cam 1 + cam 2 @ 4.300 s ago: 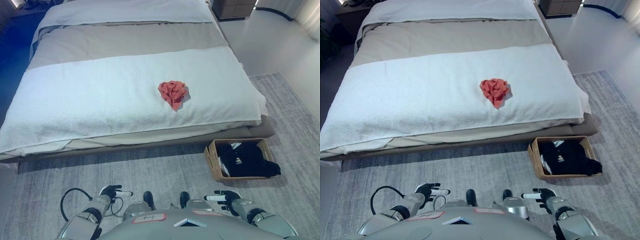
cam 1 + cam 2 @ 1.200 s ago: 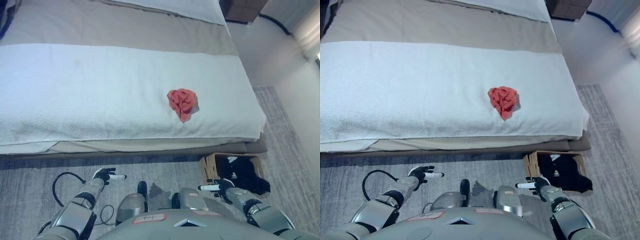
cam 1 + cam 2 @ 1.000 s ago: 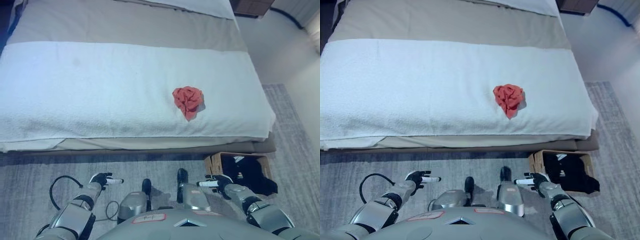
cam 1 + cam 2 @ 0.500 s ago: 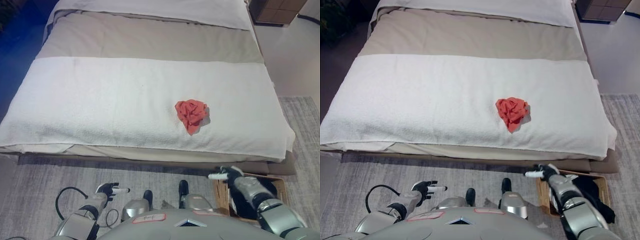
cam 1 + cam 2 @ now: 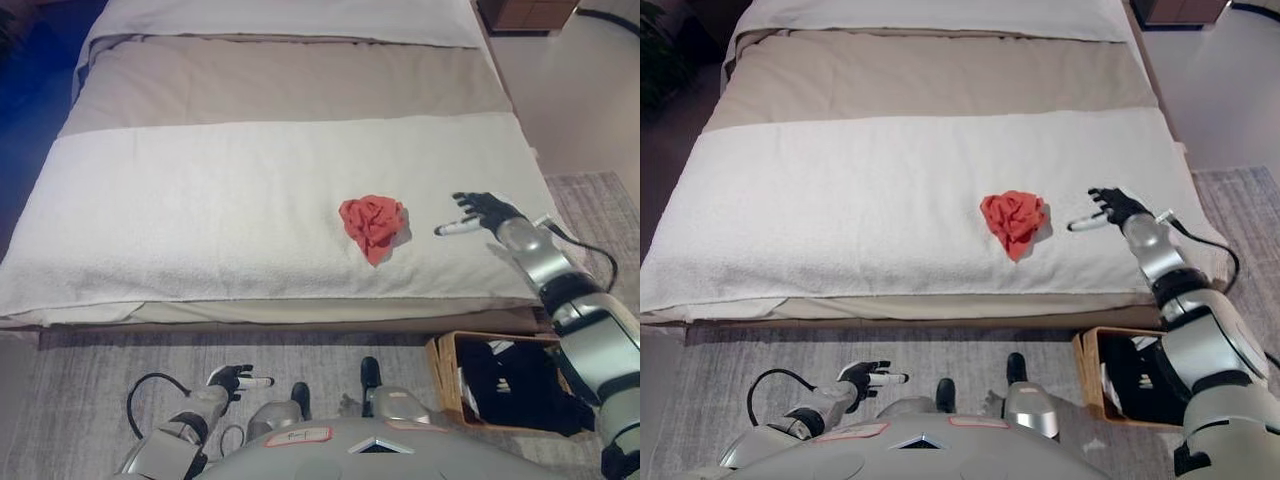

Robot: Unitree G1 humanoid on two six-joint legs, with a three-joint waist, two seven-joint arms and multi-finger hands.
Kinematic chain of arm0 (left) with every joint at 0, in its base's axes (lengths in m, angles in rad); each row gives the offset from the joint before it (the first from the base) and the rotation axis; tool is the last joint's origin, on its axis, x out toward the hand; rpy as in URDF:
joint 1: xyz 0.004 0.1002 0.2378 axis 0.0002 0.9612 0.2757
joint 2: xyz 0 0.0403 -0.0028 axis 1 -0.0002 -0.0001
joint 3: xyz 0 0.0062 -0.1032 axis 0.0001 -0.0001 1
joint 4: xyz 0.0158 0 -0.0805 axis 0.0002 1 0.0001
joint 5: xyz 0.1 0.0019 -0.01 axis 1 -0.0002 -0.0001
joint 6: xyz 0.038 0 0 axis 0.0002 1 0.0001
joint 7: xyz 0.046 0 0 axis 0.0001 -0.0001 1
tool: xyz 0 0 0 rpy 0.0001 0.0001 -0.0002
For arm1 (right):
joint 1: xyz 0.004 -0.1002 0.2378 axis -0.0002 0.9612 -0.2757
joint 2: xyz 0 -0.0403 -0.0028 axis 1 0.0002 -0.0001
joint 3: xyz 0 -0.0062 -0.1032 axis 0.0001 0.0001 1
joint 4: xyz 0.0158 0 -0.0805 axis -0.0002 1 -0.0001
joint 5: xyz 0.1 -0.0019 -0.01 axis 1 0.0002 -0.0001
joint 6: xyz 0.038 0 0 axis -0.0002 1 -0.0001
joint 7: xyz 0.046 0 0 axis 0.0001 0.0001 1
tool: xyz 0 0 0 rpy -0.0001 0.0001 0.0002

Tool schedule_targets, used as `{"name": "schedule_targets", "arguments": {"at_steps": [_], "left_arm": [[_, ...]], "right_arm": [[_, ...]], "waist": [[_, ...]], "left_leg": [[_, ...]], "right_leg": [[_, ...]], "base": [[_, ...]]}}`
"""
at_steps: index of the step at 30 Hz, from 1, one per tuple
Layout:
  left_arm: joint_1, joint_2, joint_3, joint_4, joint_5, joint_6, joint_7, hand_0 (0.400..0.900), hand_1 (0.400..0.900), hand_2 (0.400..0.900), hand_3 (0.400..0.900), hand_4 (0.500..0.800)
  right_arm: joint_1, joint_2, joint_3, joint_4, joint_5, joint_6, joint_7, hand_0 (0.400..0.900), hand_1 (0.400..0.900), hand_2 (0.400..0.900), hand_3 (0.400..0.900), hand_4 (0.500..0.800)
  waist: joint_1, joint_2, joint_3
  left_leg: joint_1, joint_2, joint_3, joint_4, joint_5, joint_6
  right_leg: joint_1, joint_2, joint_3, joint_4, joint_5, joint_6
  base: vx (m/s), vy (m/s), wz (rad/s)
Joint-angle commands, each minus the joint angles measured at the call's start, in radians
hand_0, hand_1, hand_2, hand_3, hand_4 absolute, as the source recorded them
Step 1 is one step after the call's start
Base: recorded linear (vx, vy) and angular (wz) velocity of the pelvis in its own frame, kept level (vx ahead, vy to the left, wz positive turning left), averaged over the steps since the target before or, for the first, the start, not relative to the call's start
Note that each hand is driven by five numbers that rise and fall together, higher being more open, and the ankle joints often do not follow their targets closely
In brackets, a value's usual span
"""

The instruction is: Put the clothes on the bed into the basket.

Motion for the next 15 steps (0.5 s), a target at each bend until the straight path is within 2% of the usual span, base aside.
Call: {"name": "schedule_targets", "arguments": {"at_steps": [1, 8, 15], "left_arm": [[-0.076, 0.043, -0.052, 0.044, -0.048, -0.021, 0.03, 0.9, 0.9, 0.9, 0.9, 0.8], [-0.064, 0.051, -0.078, 0.03, -0.076, -0.029, 0.037, 0.9, 0.9, 0.9, 0.9, 0.8], [-0.049, 0.059, -0.113, -0.002, -0.08, -0.038, 0.037, 0.9, 0.9, 0.9, 0.9, 0.8]], "right_arm": [[-0.265, 0.015, 0.05, 0.125, -0.026, -0.051, -0.078, 0.9, 0.9, 0.9, 0.9, 0.8], [-0.38, 0.053, 0.091, 0.221, -0.04, -0.052, -0.103, 0.9, 0.9, 0.9, 0.9, 0.8], [-0.45, 0.044, 0.106, 0.277, -0.043, -0.056, -0.134, 0.9, 0.9, 0.9, 0.9, 0.8]], "waist": [[0.033, -0.029, 0.036], [0.073, -0.006, 0.086], [0.112, 0.03, 0.147]], "left_leg": [[-0.042, 0.016, -0.01, 0.0, -0.034, -0.045], [-0.11, 0.002, -0.04, 0.006, -0.007, -0.05], [-0.188, -0.016, -0.08, 0.012, 0.026, -0.059]], "right_leg": [[0.008, -0.045, -0.012, 0.01, -0.081, 0.046], [-0.034, -0.056, -0.033, 0.009, -0.071, 0.045], [-0.08, -0.071, -0.068, 0.012, -0.064, 0.045]], "base": [[-0.07, -0.025, 0.13], [-0.03, -0.019, 0.17], [-0.03, -0.008, 0.27]]}}
